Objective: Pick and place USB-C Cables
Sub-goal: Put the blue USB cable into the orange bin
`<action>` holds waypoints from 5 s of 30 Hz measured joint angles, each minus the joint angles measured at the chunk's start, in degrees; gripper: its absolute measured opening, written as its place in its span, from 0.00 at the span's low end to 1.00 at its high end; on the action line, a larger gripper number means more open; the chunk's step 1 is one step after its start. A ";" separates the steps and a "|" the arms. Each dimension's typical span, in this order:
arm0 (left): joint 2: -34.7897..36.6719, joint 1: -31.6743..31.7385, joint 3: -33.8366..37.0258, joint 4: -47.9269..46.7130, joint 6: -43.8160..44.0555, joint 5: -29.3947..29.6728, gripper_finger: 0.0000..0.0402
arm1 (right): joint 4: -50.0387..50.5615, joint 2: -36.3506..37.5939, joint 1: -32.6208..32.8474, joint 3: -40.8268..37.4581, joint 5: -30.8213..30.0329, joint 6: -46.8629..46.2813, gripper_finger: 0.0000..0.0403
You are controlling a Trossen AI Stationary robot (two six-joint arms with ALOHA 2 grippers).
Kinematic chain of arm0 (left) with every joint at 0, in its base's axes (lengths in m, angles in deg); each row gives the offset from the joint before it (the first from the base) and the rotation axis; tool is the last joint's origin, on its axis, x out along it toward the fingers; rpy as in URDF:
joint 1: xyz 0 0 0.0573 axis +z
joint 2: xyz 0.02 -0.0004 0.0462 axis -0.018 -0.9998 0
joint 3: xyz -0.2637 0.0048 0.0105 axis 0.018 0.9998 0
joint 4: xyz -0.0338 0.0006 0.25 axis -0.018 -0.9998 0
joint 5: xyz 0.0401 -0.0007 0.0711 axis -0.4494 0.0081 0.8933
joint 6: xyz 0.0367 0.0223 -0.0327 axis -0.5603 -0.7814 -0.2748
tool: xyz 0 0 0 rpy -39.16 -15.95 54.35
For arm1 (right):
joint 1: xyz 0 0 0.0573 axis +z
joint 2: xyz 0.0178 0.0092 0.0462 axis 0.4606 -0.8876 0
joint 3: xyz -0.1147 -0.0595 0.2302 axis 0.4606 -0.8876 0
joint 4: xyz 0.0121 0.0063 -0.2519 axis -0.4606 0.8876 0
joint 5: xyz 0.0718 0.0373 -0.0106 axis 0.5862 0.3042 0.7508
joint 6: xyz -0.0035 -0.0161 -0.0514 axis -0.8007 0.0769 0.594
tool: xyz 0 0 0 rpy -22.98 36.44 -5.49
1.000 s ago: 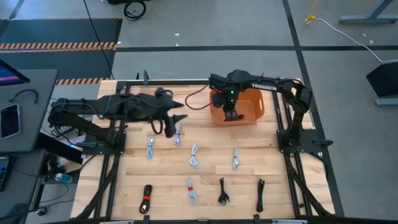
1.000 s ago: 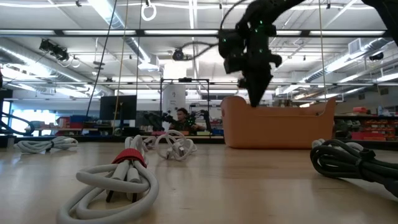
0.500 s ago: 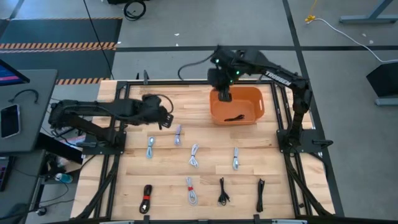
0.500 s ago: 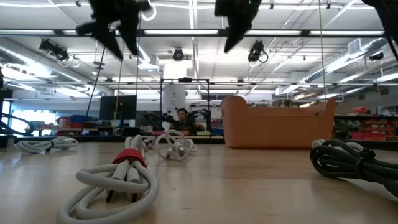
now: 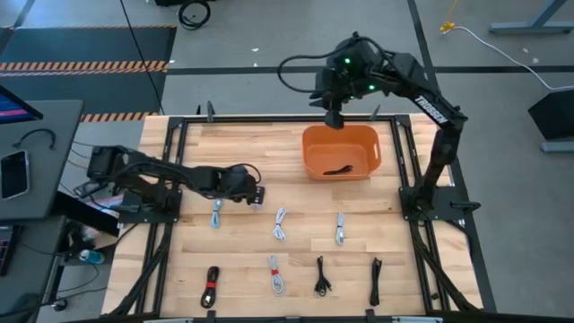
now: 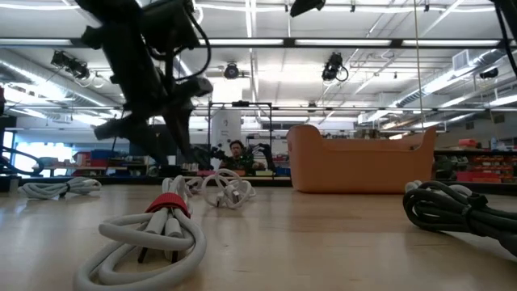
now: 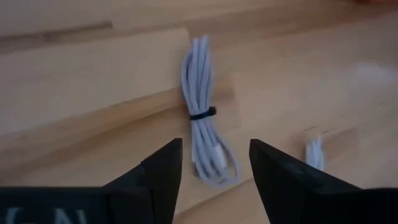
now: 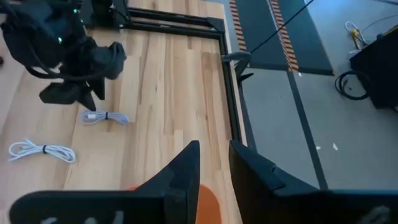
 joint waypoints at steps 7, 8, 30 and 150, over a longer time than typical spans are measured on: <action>-5.29 -0.02 -0.41 2.86 -1.94 -1.28 0.45 | 0.23 1.40 -0.02 -0.07 -0.05 -0.46 0.22; -5.95 0.00 -0.35 3.06 -1.92 -1.24 0.45 | 0.24 1.41 0.06 -0.07 0.14 -0.58 0.22; -10.93 1.08 -0.51 9.09 -11.35 -0.37 0.06 | 10.40 1.29 0.40 -0.07 0.46 -5.98 0.22; 43.97 0.92 -0.39 -5.53 -30.20 21.27 0.06 | -41.14 -15.46 20.67 -49.81 1.67 -23.49 0.01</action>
